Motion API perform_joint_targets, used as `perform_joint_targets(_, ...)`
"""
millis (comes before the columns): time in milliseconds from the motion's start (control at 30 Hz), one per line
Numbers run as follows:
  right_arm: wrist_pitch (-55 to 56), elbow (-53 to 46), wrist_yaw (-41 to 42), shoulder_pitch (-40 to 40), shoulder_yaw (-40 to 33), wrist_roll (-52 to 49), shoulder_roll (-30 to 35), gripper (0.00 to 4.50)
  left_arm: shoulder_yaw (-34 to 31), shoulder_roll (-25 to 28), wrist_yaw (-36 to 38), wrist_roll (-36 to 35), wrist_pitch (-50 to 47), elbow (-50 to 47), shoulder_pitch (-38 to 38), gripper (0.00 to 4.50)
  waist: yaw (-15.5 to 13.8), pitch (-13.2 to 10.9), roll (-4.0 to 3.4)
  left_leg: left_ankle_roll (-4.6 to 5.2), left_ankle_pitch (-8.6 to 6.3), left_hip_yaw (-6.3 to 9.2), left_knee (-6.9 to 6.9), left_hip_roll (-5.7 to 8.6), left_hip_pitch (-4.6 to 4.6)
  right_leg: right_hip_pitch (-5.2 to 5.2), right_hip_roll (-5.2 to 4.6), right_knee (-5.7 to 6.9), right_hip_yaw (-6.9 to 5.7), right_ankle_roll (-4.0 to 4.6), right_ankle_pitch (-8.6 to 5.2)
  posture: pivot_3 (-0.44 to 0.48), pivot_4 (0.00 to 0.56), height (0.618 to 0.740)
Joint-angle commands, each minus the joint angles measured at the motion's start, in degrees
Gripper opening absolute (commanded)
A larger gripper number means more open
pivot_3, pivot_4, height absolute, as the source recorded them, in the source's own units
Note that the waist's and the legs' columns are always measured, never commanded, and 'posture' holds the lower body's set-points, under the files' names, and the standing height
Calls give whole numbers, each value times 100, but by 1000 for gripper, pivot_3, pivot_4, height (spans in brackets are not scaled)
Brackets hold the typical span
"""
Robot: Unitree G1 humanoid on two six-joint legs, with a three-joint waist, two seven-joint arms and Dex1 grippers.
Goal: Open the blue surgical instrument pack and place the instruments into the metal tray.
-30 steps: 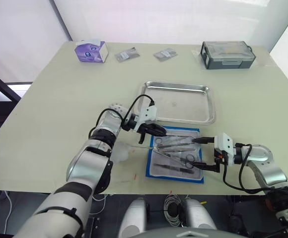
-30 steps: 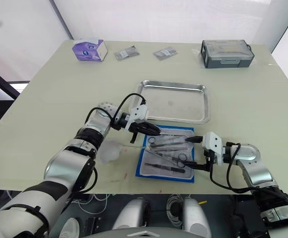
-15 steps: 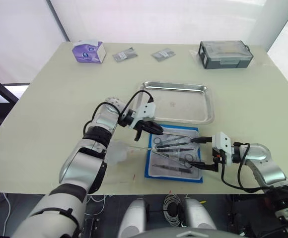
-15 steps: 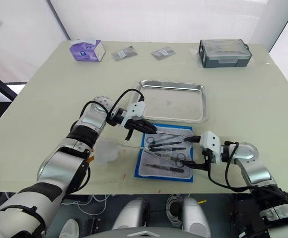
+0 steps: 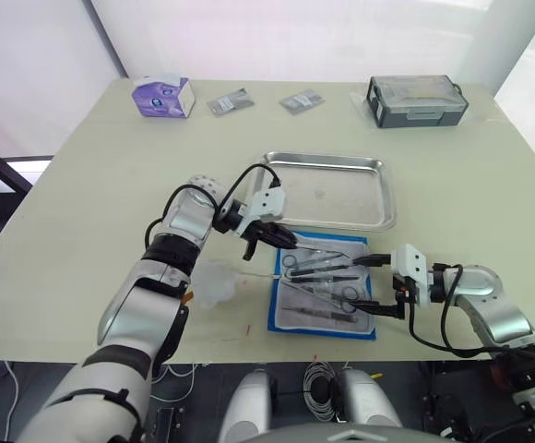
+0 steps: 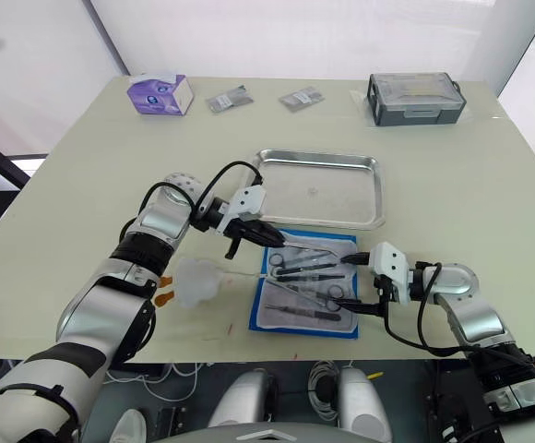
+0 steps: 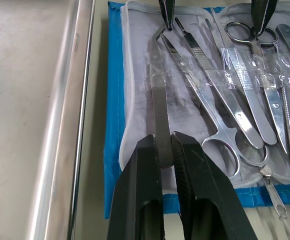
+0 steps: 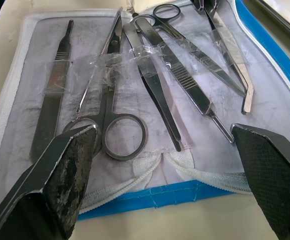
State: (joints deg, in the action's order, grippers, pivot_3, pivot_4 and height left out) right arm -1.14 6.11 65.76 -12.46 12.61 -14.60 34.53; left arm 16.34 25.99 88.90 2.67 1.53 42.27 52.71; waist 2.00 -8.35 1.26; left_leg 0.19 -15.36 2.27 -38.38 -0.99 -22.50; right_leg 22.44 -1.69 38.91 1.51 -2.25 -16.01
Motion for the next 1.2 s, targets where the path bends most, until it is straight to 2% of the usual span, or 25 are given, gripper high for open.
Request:
perform_joint_targets(33,-356,377,-66,328,395,556,135,4500,-82,127,100,-148,-35,-208,56,24,0,0,0,0,0,0,0,0,0,0,0,0,0,0,0,0,150,740)
perform_joint_targets(467,-409,348,-69,340,422,548,125,4500,-40,439,357,-300,-562,-644,140,24,1,0,0,0,0,1,0,0,0,0,0,0,-1,0,0,0,150,740)
perform_joint_targets(1200,-417,368,-70,338,452,546,89,4500,207,924,360,-481,-1391,-1432,75,24,2,0,0,0,0,1,0,0,0,0,0,0,0,0,0,0,150,740)
